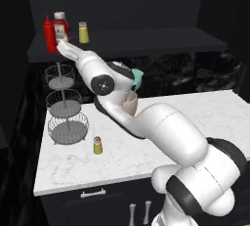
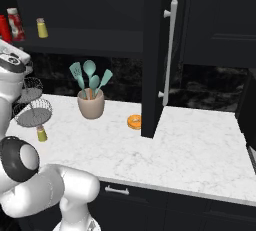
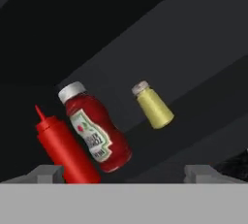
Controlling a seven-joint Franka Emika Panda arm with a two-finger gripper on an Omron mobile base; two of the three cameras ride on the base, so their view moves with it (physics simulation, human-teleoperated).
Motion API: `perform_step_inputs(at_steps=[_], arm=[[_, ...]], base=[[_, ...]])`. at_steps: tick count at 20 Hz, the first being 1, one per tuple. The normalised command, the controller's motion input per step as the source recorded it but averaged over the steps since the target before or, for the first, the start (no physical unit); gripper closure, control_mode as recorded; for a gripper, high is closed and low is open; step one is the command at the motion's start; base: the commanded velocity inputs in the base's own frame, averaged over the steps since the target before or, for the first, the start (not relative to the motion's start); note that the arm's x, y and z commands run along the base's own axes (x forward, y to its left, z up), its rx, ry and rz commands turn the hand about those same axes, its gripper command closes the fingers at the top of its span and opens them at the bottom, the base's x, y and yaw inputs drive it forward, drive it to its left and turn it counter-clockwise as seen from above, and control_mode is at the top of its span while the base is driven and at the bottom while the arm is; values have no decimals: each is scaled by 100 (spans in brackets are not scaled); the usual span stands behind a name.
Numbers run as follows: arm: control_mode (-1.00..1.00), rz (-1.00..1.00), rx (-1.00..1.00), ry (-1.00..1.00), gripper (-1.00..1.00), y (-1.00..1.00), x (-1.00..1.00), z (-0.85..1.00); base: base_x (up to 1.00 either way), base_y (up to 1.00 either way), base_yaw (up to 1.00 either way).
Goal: Put the shaker and condiment bottle from the counter next to their counterparts in the cabinet.
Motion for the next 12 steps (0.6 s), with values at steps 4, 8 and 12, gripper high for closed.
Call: perform_step_inputs(at_steps=[4, 8, 12], arm=[[-100, -6, 26, 1, -100, -54, -80, -11], [-100, -6, 24, 0, -100, -47, -100, -13], [-100, -1, 22, 4, -100, -50, -95, -14]], base=[[0, 0, 0], [0, 0, 0], [0, 0, 0]])
